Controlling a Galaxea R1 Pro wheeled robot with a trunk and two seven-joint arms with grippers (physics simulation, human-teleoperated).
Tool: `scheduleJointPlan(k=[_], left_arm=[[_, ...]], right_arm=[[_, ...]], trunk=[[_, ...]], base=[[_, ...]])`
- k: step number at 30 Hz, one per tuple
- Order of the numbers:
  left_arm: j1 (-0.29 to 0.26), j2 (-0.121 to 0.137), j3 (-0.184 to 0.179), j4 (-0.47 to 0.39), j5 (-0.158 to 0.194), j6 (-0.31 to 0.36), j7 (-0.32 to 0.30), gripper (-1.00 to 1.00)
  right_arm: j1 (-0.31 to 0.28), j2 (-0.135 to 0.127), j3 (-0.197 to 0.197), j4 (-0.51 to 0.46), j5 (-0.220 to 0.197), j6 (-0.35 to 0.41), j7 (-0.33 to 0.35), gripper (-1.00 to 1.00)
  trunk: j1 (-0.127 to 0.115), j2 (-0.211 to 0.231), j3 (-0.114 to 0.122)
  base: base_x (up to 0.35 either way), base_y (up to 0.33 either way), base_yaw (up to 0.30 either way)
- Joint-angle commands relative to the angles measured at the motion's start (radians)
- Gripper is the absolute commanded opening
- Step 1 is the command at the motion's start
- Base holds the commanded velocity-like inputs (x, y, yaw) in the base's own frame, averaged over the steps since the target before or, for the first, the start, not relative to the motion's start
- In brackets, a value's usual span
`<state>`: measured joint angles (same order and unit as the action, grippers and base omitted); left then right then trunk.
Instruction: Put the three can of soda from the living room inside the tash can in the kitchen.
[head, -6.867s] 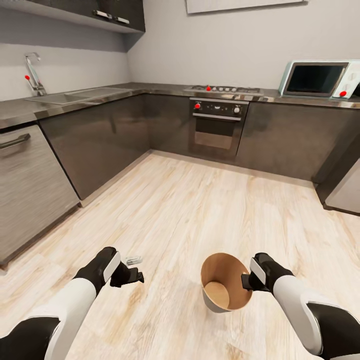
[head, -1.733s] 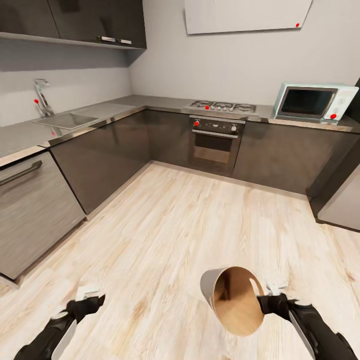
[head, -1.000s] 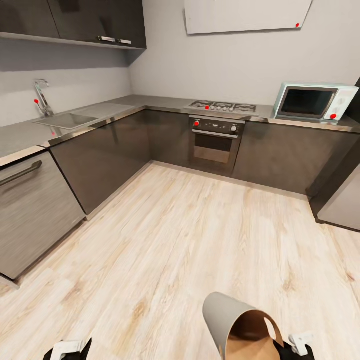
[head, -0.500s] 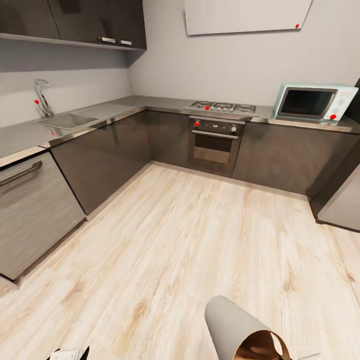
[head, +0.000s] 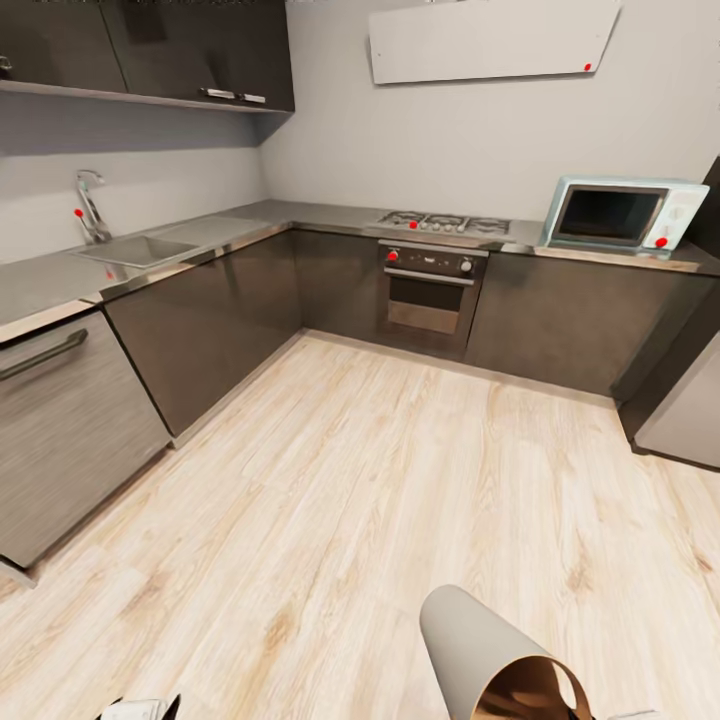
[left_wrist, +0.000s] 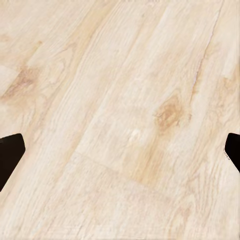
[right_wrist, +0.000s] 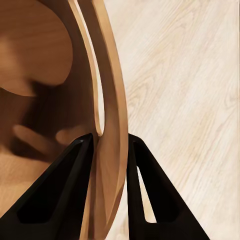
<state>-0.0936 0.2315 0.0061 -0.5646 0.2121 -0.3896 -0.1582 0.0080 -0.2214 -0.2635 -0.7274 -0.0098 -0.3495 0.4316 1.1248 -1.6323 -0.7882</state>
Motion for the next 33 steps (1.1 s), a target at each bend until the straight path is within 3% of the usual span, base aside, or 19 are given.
scheduleJointPlan(k=[1, 33], left_arm=[[0.0, 0.0, 0.0, 0.0, 0.0, 0.0, -0.005, 1.0], [0.0, -0.003, 0.0, 0.0, -0.002, 0.004, -0.015, 1.0]], right_arm=[[0.0, 0.0, -0.002, -0.002, -0.007, 0.0, 0.007, -1.0], [0.0, 0.0, -0.004, -0.001, -0.007, 0.0, 0.007, -1.0]], trunk=[[0.0, 0.0, 0.002], [-0.115, 0.21, 0.145]], base=[[0.062, 0.0, 0.0], [0.004, 0.0, 0.0]])
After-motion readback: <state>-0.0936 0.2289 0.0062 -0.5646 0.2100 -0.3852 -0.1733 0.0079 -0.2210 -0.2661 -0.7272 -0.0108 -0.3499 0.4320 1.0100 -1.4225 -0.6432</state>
